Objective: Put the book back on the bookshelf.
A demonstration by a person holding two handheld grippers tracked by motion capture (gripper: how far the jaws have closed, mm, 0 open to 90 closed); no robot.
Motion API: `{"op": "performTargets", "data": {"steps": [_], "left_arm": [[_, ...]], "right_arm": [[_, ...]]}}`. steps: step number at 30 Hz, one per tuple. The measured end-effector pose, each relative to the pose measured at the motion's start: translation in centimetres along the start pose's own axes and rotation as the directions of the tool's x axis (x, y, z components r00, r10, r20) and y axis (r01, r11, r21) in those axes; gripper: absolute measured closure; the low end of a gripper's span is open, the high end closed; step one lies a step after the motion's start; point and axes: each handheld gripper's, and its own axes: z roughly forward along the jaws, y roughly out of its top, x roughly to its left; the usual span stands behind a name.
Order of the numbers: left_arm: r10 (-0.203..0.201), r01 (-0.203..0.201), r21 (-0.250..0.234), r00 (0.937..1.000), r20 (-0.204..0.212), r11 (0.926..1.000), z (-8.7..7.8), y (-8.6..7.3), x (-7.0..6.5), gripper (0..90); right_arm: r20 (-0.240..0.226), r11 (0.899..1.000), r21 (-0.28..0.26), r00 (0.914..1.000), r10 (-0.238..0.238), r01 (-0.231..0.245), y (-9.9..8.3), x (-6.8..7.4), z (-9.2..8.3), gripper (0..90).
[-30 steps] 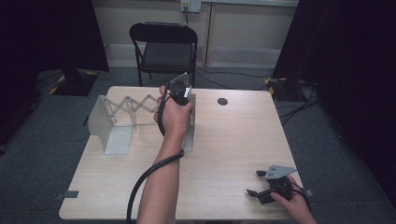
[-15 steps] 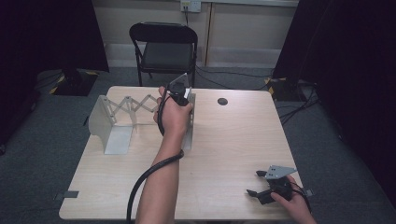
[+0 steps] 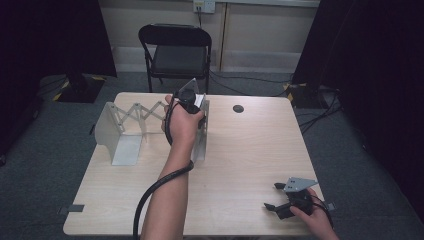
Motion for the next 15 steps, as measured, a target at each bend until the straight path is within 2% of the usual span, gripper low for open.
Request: {"op": "performTargets", "data": {"steps": [15], "left_arm": [[-0.001, 0.001, 0.004, 0.9999, 0.011, 1.0, -0.11, -0.42, -0.09, 36.7]], "right_arm": [[-0.001, 1.0, -0.002, 1.0, -0.003, 0.003, -0.02, 0.02, 0.0, 13.3]]}}
